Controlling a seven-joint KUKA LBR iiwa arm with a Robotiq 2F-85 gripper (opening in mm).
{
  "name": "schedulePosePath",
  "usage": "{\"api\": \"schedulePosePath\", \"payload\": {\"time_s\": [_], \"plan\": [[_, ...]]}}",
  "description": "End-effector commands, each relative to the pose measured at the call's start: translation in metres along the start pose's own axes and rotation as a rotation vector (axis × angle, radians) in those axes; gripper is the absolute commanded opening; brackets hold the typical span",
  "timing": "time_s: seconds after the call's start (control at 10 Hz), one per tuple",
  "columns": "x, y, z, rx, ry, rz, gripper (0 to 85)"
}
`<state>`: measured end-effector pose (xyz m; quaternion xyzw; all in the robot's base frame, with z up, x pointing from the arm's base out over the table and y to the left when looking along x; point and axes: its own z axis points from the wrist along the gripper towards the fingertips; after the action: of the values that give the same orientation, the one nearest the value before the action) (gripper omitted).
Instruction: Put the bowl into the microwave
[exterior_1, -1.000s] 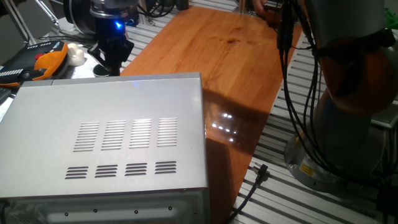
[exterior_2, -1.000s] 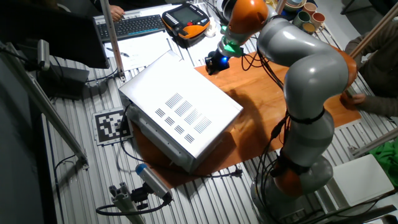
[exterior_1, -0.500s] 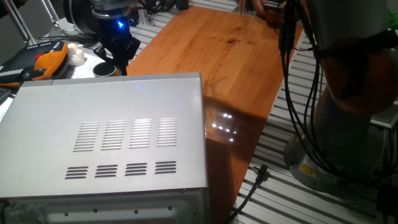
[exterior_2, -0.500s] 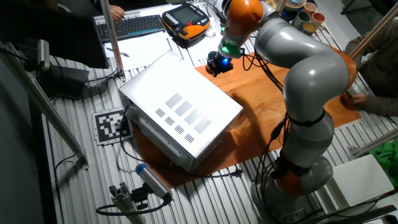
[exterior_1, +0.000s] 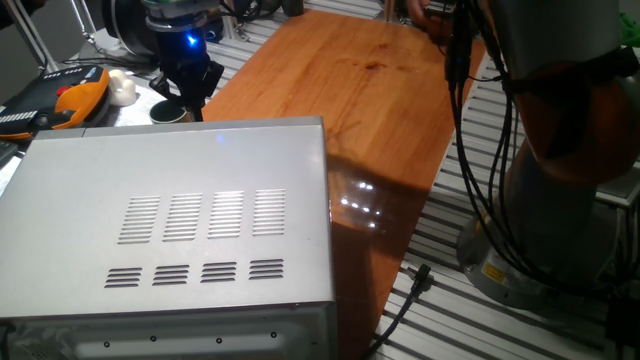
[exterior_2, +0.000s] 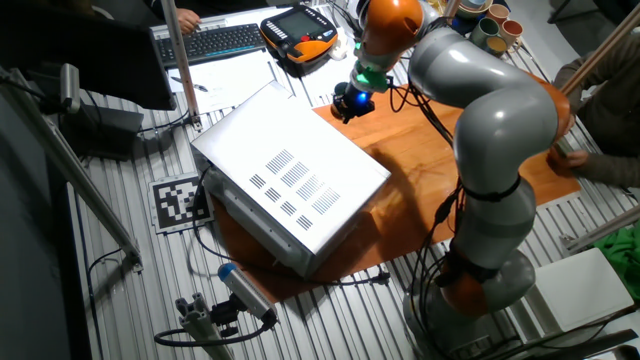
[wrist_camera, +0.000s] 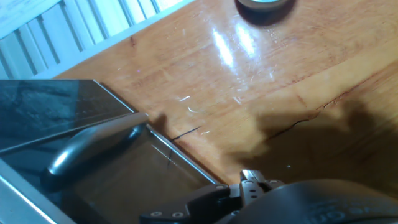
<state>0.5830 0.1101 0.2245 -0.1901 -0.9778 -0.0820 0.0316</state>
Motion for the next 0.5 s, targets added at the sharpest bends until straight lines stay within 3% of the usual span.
{"api": "schedulePosePath", "payload": {"time_s": [0.0,0.1,0.2,0.3,0.4], "plan": [[0.0001,0.0,0.0,-0.004,0.002,0.013,0.0],[0.0001,0.0,0.0,0.002,0.009,0.022,0.0],[0.0001,0.0,0.0,0.019,-0.006,-0.003,0.0],[0.0001,0.0,0.0,0.05,-0.059,-0.037,0.0],[0.0001,0.0,0.0,0.033,-0.065,-0.043,0.0]]}}
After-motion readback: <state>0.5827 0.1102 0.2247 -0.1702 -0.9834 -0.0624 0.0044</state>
